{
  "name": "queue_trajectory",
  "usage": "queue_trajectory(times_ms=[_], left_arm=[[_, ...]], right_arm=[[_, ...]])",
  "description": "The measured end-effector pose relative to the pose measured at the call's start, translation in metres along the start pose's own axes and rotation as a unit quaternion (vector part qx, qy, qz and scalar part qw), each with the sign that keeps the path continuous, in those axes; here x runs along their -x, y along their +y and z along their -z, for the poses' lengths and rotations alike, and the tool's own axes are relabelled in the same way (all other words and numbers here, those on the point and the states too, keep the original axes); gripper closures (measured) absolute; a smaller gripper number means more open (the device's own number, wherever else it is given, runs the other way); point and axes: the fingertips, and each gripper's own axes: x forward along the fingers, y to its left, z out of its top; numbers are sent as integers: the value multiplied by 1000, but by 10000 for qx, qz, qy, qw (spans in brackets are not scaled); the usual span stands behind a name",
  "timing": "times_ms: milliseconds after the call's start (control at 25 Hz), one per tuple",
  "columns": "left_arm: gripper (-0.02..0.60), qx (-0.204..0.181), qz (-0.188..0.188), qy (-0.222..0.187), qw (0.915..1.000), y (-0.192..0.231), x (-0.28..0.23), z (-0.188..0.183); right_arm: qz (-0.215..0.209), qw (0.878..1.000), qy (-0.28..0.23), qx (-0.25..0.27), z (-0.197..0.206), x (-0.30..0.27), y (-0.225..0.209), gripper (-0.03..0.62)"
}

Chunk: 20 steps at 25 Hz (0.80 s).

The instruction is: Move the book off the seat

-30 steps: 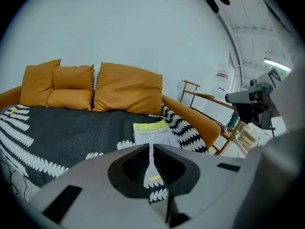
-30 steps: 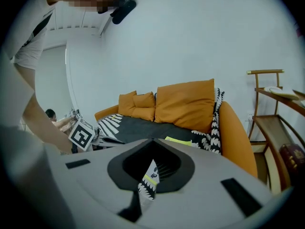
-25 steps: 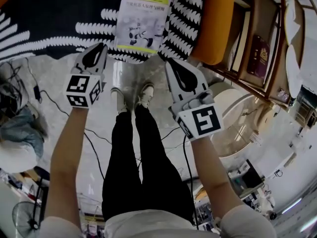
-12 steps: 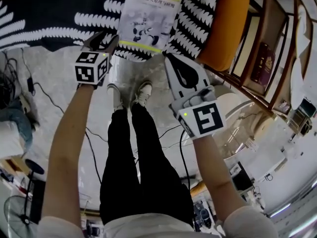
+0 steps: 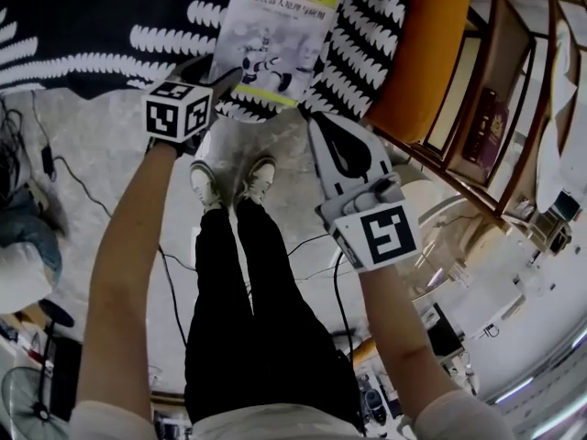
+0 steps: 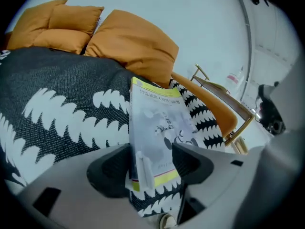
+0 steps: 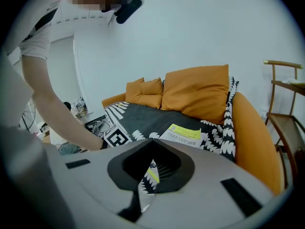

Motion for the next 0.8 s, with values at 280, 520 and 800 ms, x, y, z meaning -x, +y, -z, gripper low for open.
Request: queue_trajectory(times_ms=[280, 520, 800], left_arm=[[365, 1087, 839, -328, 9900, -21, 14, -29], [377, 1475, 1333, -229, 9798, -50, -7, -14], [478, 2036, 1072, -85, 9731, -50, -35, -21]], right_arm=[[282, 9996, 9, -91, 7, 20, -17, 572], [316, 9994, -61, -99, 3, 30, -17, 572], [406, 9989, 3, -238, 15, 50, -20, 572]])
